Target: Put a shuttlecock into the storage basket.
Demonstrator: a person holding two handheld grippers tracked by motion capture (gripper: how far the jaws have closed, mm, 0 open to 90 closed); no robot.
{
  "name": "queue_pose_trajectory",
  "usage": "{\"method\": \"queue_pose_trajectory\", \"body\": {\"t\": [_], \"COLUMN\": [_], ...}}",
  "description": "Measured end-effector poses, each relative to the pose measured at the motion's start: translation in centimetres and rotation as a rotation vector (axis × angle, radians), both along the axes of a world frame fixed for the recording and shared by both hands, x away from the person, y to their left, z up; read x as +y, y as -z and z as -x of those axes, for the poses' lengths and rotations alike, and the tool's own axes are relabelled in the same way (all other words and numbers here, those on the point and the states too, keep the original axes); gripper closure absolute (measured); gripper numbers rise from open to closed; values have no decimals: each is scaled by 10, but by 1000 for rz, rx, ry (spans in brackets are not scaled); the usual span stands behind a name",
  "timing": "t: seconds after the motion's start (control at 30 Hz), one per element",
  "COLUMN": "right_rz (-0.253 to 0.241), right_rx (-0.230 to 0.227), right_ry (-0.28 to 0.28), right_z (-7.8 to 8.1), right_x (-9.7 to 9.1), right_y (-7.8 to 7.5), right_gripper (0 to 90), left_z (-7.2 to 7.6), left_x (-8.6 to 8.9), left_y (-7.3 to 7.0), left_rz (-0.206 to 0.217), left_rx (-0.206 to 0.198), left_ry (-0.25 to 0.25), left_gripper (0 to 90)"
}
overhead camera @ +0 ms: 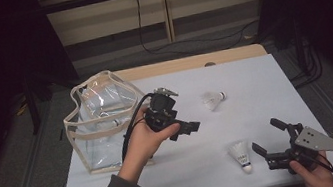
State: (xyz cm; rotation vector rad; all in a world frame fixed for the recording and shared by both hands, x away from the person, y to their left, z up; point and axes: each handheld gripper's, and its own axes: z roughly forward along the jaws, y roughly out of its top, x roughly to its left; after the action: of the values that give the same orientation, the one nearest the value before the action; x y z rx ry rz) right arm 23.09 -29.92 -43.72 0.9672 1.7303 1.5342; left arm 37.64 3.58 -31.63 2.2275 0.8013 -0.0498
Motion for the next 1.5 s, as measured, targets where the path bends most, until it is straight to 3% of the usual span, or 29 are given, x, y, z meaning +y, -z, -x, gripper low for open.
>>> {"method": "queue_pose_trajectory", "body": {"t": [1.5], "right_rz": [0], "right_rx": [2], "right_ry": [-1], "right_z": [0], "right_x": [1], "right_y": [0], "right_gripper": [24], "left_z": [13], "left_x": [-17], "left_y": [31], "left_rz": [-2], "left_rx": [2], "left_ry": [64], "left_gripper": [103]}}
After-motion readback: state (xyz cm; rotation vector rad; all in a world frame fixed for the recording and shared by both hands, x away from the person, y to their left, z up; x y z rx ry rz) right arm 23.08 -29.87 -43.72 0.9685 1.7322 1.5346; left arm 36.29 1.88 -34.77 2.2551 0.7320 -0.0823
